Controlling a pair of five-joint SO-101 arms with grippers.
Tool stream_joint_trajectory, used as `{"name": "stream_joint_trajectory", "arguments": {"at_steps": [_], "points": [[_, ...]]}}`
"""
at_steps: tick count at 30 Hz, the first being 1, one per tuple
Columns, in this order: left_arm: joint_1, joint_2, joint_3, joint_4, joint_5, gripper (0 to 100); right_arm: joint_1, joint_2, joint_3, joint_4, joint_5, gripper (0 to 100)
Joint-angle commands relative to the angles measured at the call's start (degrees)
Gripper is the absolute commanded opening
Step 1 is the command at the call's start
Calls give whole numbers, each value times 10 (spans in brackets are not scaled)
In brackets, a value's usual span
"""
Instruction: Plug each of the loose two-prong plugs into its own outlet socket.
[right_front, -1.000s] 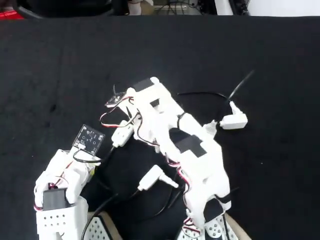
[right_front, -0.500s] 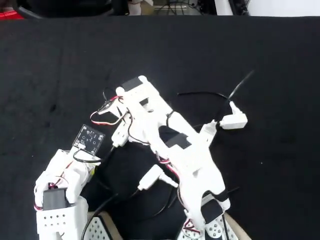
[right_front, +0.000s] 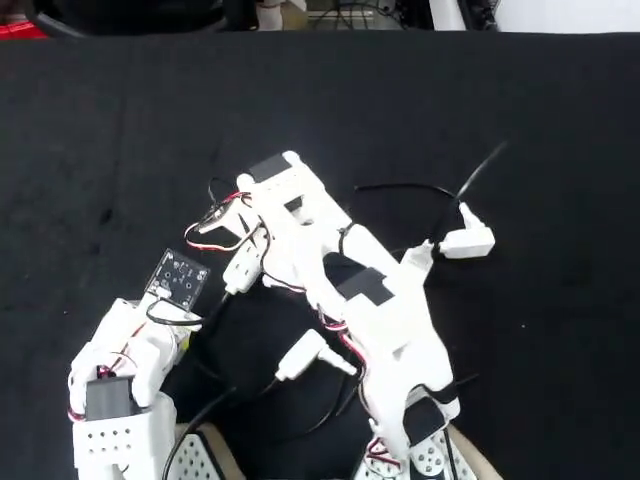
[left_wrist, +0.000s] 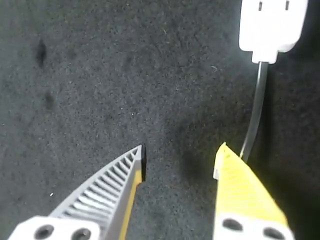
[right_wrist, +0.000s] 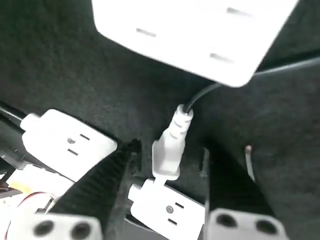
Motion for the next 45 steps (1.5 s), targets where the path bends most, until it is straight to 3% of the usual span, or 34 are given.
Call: {"name": "stream_joint_trajectory", "arguments": {"at_steps": [1,8,19,26,32,40,45], "points": [[-2,2,-2,-16,-4,234,-1,12,-24,5,4,201],[-2,2,-2,-16,-5,234,22,42,-86,7,1,11],[-2,2,-2,-16,-5,234,26,25,-89,17,-18,12],[-2,2,-2,-17,-5,234,63,-145,-15,-14,-61,12],[-2,2,-2,-17,-5,234,33,-366,225,-232,-126,12],[-2,2,-1,-17,-5,234,-15,-597,612,-732,-218,12],[-2,2,-1,-17,-5,234,-34,-624,785,-1013,-295,12]]}}
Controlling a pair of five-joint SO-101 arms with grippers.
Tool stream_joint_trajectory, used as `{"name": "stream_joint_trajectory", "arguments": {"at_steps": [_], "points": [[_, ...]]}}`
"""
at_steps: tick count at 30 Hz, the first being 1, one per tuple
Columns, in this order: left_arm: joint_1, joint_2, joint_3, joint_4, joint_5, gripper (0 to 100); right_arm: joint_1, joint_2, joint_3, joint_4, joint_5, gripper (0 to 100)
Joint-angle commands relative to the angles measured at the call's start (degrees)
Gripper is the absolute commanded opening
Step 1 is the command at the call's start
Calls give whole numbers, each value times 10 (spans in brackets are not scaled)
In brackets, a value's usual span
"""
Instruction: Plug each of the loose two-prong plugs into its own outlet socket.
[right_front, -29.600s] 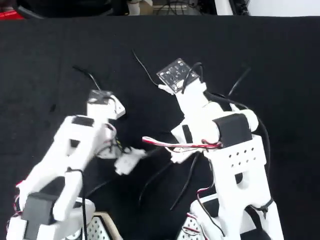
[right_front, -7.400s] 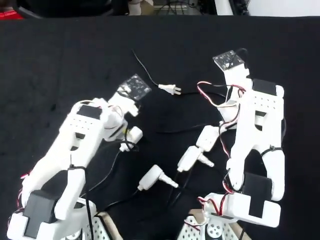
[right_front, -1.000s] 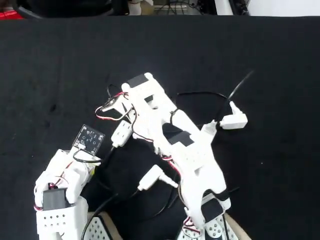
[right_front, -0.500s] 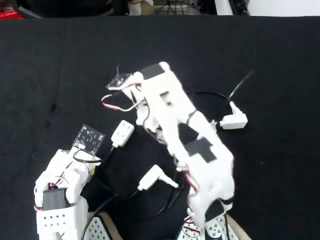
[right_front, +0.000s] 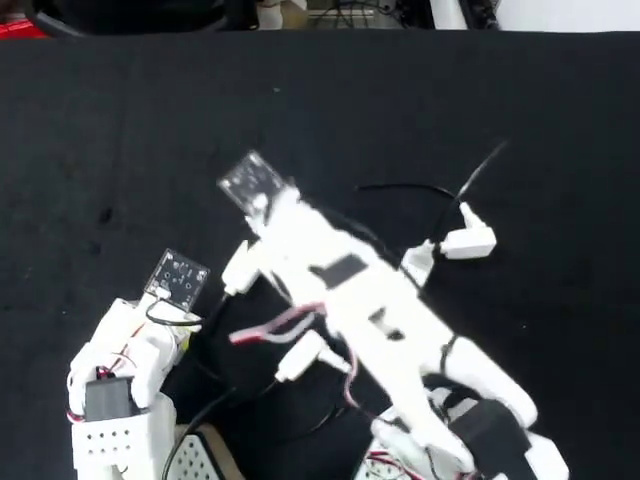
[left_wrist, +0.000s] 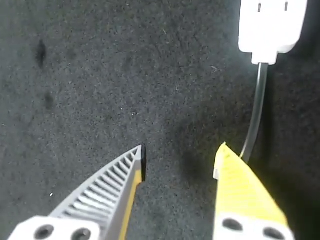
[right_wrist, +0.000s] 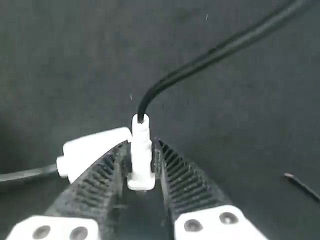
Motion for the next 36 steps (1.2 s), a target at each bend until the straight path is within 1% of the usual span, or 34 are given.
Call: {"name": "stream_joint_trajectory", "arguments": {"at_steps": [1,3,4,10,16,24,27,32,34,36], "points": [[-2,2,-1,-17,-5,234,-14,-17,94,-236,-47,12],[-2,2,-1,-17,-5,234,-14,10,111,-307,-56,12],[-2,2,-1,-17,-5,234,-14,29,110,-326,-55,12],[-2,2,-1,-17,-5,234,-12,149,77,-409,-50,12],[-2,2,-1,-17,-5,234,-14,153,125,-502,-50,12],[-2,2,-1,-17,-5,234,-16,145,130,-477,-47,12],[-2,2,-1,-17,-5,234,-23,113,145,-476,-25,12],[-1,2,-1,-17,-6,234,-63,43,211,-473,-23,12],[-1,2,-1,-17,-6,234,-62,28,219,-468,-23,11],[-1,2,-1,-17,-6,234,-61,28,211,-439,-23,11]]}}
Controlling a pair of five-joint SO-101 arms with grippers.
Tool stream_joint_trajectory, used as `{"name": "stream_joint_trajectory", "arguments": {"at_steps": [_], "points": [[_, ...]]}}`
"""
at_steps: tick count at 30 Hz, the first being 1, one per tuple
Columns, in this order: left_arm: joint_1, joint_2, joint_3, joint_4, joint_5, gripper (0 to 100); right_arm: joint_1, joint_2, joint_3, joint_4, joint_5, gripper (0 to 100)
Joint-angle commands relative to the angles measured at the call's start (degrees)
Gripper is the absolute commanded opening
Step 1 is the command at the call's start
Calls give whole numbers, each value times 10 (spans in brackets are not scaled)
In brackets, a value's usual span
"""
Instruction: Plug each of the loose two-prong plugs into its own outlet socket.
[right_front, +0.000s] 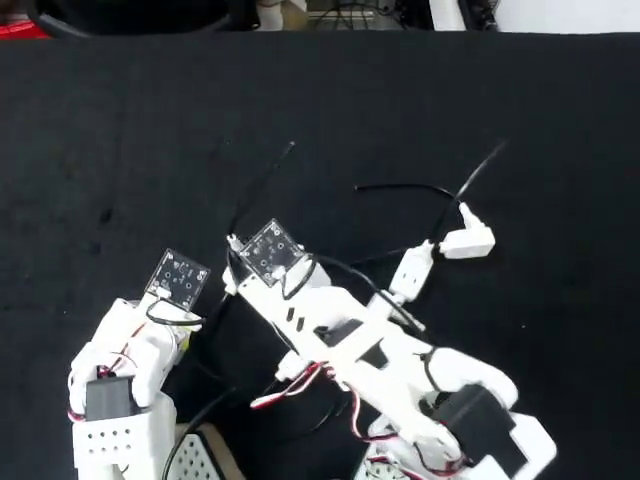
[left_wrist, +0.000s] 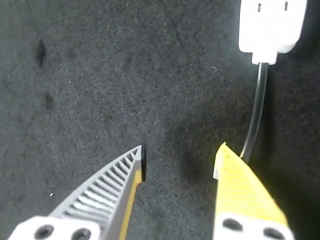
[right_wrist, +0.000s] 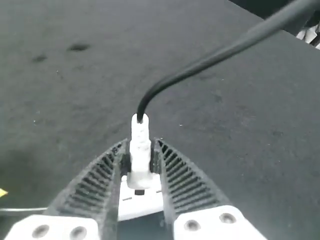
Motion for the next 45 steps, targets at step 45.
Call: {"name": "stream_joint_trajectory", "arguments": {"at_steps": [45], "points": [[213,1,-139,-189,389,234,-50,-325,73,209,66,11]]}}
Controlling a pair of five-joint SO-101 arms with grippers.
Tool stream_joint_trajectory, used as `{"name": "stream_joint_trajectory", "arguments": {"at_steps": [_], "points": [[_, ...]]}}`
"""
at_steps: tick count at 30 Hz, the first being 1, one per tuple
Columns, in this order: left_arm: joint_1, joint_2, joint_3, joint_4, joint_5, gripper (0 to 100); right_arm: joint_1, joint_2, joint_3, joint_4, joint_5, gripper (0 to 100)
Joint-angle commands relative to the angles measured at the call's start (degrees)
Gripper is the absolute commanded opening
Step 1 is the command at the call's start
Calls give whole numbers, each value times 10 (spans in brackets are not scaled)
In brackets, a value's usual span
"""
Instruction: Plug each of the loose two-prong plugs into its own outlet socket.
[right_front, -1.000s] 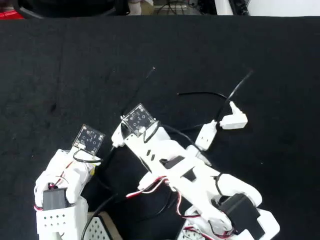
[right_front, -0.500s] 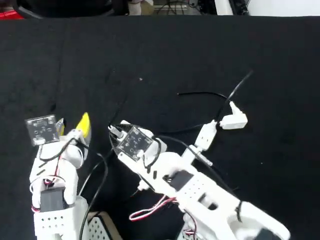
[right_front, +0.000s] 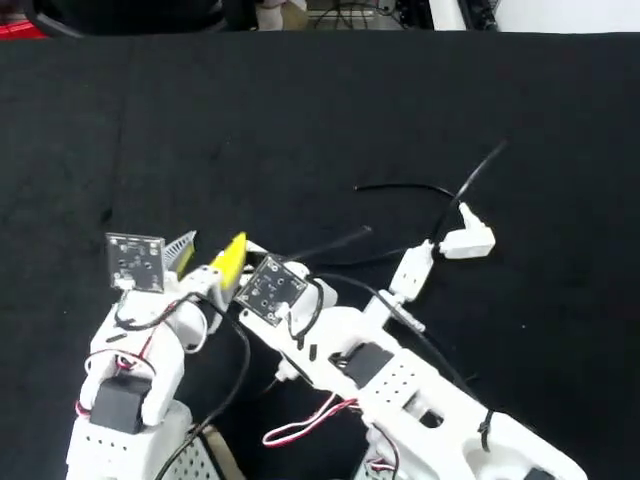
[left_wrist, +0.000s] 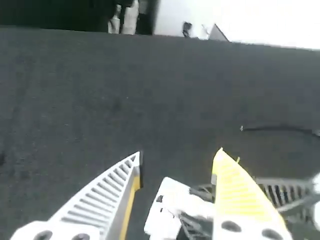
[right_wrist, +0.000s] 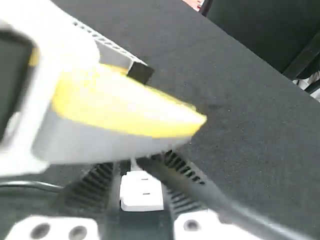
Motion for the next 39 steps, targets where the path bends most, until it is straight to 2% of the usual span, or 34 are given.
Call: {"name": "stream_joint_trajectory", "arguments": {"at_steps": [1,5,10,15,20,26,36,39], "points": [[2,-4,-49,32,-29,234,1,-1,-7,4,3,11],[-81,-4,-50,33,-28,234,24,0,-24,35,-3,11],[-192,-4,-38,42,-4,234,47,7,-140,233,-1,11],[-253,-4,-32,105,-50,234,50,82,-160,196,5,11],[-267,-4,-7,142,-120,234,70,208,-274,254,47,11],[-266,-4,47,113,-161,234,84,327,-356,275,86,11],[-267,-4,65,109,-183,234,85,357,-372,277,86,11],[-267,-4,65,109,-183,234,94,357,-382,308,86,11]]}}
